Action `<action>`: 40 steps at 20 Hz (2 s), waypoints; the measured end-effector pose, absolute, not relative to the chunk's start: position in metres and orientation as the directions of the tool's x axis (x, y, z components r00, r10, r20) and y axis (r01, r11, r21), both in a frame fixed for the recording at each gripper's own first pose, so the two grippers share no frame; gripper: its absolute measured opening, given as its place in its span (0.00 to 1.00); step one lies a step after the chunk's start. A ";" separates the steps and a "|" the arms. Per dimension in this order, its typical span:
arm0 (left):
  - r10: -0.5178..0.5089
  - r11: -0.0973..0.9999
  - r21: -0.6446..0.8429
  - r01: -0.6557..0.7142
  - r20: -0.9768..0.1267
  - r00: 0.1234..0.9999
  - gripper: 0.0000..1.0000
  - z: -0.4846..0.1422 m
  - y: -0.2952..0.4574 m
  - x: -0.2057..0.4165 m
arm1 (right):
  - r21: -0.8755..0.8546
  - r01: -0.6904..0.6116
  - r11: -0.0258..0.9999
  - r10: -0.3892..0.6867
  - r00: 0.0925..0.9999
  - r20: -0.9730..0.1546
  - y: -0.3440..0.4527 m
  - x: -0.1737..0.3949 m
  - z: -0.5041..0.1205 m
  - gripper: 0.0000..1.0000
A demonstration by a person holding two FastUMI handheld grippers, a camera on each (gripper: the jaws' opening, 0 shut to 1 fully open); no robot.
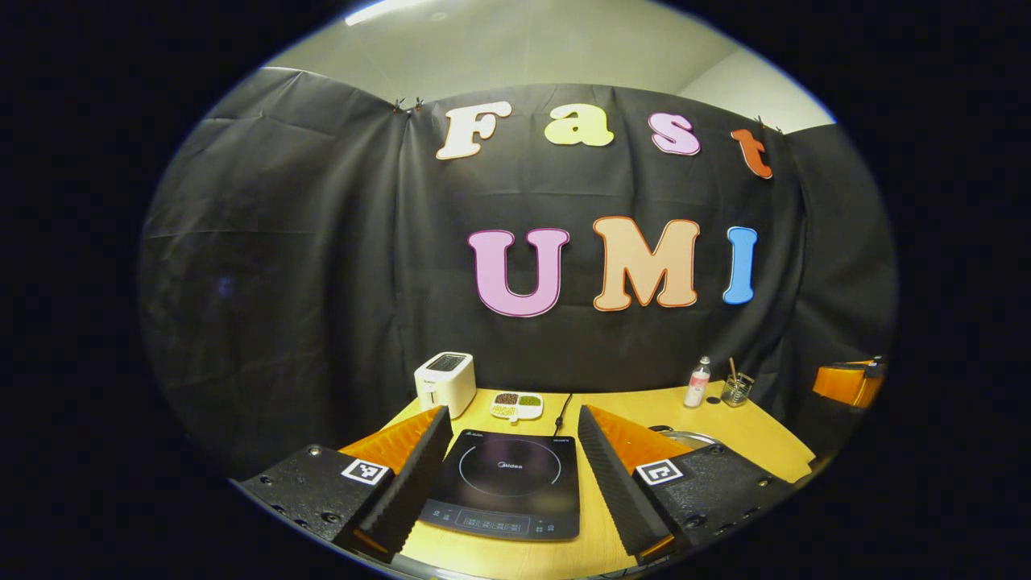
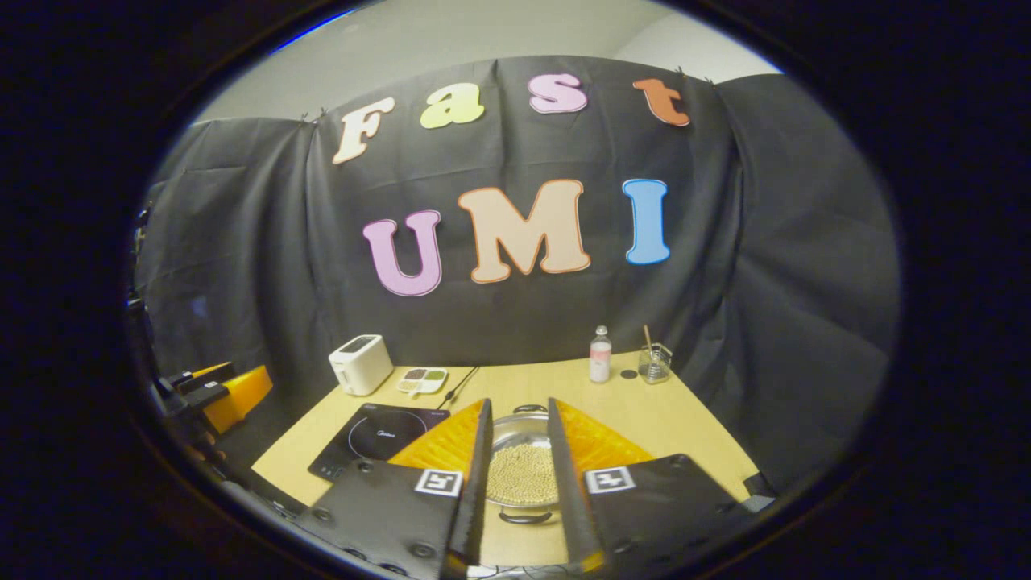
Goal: First push the handle of the pot to place it horizontally, then grasp the pot with both hands and set it on the induction cooktop.
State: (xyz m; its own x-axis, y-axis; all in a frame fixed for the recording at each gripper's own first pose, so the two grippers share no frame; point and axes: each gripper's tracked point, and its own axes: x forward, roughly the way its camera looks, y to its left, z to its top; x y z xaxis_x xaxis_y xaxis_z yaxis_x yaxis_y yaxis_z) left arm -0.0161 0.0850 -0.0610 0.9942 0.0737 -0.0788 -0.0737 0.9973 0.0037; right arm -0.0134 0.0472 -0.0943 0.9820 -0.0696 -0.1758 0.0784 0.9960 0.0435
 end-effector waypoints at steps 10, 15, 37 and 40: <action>0.083 0.997 0.014 -0.082 -0.097 0.992 0.92 -0.072 0.086 -0.007 | 0.102 0.064 0.993 -0.028 0.945 -0.327 0.045 0.003 -0.154 0.08; 0.099 0.995 0.021 -0.097 -0.107 0.989 0.92 -0.077 0.087 -0.005 | 0.161 0.008 0.987 0.074 0.866 -0.495 0.063 0.004 -0.218 0.09; 0.195 0.981 0.037 -0.192 -0.189 0.962 0.93 -0.114 0.133 -0.004 | 0.367 0.187 0.911 0.259 0.432 -0.864 0.102 0.017 -0.410 0.00; 0.202 0.979 0.052 -0.196 -0.197 0.959 0.96 -0.116 0.139 -0.003 | 0.371 0.227 0.900 0.256 0.412 -0.874 0.099 0.016 -0.418 0.10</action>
